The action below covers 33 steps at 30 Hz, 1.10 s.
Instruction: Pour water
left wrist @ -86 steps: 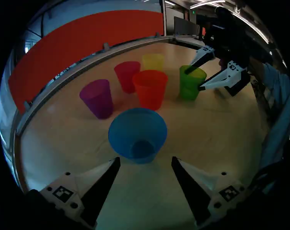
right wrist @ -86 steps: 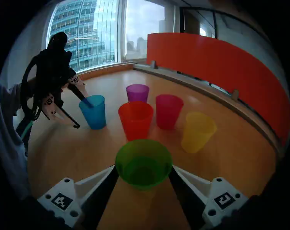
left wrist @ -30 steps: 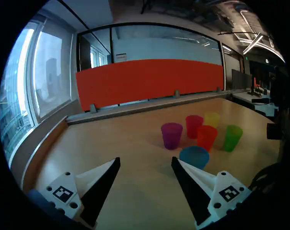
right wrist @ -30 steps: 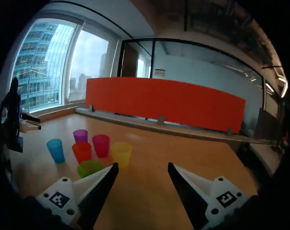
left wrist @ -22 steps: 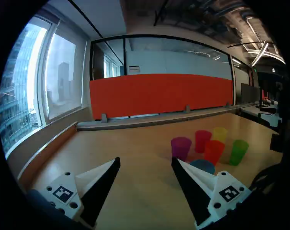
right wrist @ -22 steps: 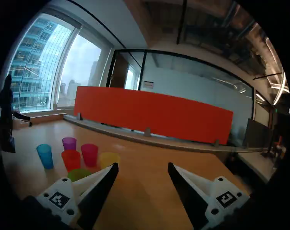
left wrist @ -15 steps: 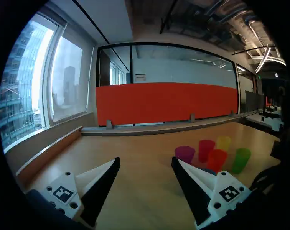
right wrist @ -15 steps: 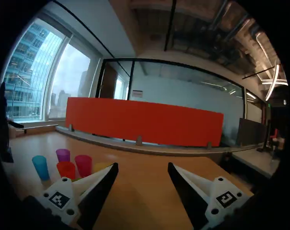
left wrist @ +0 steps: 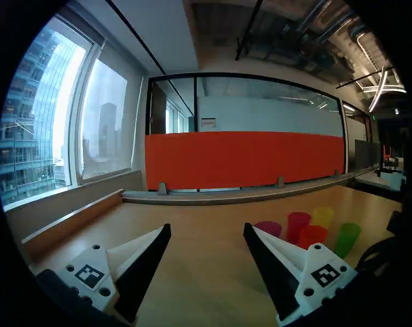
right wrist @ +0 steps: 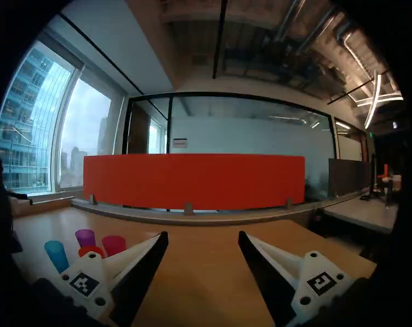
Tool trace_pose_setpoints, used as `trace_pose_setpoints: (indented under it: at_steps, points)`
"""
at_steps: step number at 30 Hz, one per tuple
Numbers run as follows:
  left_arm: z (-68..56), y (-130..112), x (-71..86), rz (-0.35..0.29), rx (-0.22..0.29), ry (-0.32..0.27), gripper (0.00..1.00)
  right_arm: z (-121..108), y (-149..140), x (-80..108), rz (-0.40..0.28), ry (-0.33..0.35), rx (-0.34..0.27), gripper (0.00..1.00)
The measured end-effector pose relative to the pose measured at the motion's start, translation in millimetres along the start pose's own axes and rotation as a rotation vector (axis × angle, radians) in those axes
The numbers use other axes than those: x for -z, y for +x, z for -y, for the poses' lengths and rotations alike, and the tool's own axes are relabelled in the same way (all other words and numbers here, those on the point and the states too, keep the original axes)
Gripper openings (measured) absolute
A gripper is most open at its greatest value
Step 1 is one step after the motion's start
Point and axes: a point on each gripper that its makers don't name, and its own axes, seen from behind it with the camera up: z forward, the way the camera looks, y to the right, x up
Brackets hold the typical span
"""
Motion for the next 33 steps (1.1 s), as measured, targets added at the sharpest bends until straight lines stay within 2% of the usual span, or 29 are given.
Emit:
trace_pose_setpoints:
  at_steps: [9, 17, 24, 33]
  points:
    - [3.7, -10, -5.3, -0.022, 0.015, 0.051, 0.99, -3, -5, 3.3, 0.006, -0.007, -0.029, 1.00]
    - [3.5, -25, -9.0, -0.024, 0.014, 0.067, 1.00, -10, -4, 3.9, -0.007, -0.018, -0.091, 0.99]
    - [-0.6, -35, -13.1, -0.033, 0.011, 0.058, 1.00, -1, -11, 2.8, 0.000, 0.009, -0.128, 0.99]
    - [-0.8, -47, -16.5, -0.036, 0.016, 0.051, 0.99, 0, -8, 1.7, -0.018, 0.013, -0.163, 0.99]
